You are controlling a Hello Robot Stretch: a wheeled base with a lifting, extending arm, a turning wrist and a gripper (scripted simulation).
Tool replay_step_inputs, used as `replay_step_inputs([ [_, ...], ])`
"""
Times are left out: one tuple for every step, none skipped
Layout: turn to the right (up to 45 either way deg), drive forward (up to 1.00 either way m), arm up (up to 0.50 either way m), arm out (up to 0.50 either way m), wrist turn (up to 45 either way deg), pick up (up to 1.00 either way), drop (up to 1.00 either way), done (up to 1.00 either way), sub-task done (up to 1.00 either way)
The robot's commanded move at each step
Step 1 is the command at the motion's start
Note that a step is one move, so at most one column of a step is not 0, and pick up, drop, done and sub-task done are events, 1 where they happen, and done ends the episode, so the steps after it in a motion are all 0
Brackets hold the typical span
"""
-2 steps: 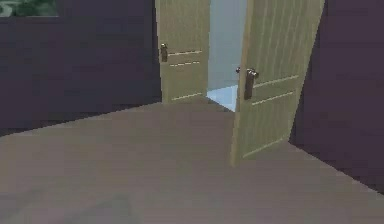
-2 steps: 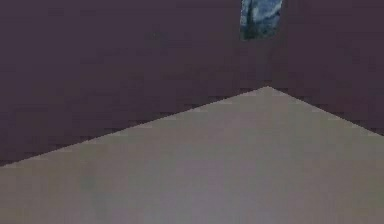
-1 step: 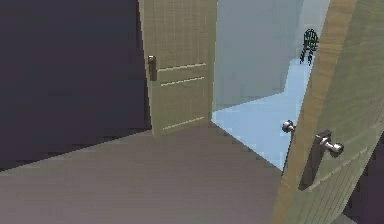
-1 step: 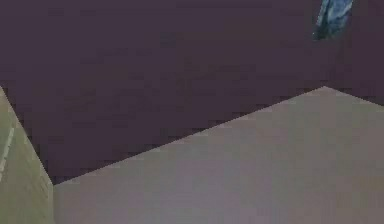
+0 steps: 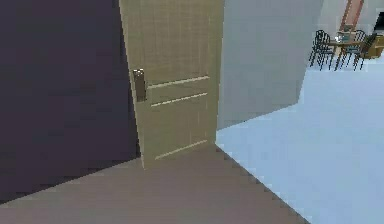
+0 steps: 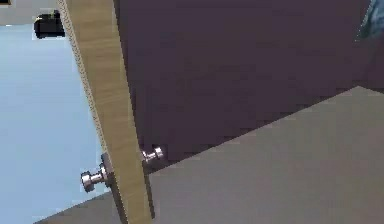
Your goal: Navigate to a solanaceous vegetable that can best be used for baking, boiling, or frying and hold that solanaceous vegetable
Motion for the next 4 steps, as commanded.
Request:
replay_step_inputs([
  [-30.0, 0.0, 0.0, 0.0, 0.0, 0.0, 0.0, 0.0, 0.0],
  [0.0, 0.45, 0.0, 0.0, 0.0, 0.0, 0.0, 0.0, 0.0],
  [45.0, 0.0, 0.0, 0.0, 0.0, 0.0, 0.0, 0.0, 0.0],
  [39.0, 0.0, 0.0, 0.0, 0.0, 0.0, 0.0, 0.0, 0.0],
])
